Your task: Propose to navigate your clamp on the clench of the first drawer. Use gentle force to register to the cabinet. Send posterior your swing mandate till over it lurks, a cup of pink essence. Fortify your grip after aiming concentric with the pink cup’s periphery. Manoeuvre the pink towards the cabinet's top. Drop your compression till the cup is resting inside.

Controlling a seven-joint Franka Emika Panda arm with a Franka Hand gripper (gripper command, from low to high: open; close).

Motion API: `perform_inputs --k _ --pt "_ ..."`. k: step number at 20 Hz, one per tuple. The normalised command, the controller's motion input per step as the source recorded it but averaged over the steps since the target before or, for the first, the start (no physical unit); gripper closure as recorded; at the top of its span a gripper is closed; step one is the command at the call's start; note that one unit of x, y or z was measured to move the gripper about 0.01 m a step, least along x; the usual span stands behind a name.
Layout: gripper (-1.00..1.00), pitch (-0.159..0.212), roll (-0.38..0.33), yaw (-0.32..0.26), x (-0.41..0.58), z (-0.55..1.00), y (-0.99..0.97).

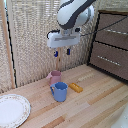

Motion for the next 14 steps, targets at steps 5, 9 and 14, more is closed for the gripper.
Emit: perform_inputs --k 5,9,14 --pt "-1.00 0.010 -0.073 0.111 0.101 0.92 0.00" --pt "-1.00 0.014 -0.071 0.088 0.076 0.99 0.00" --pt "-1.00 0.000 -0.137 0.108 0.016 0.74 -0.09"
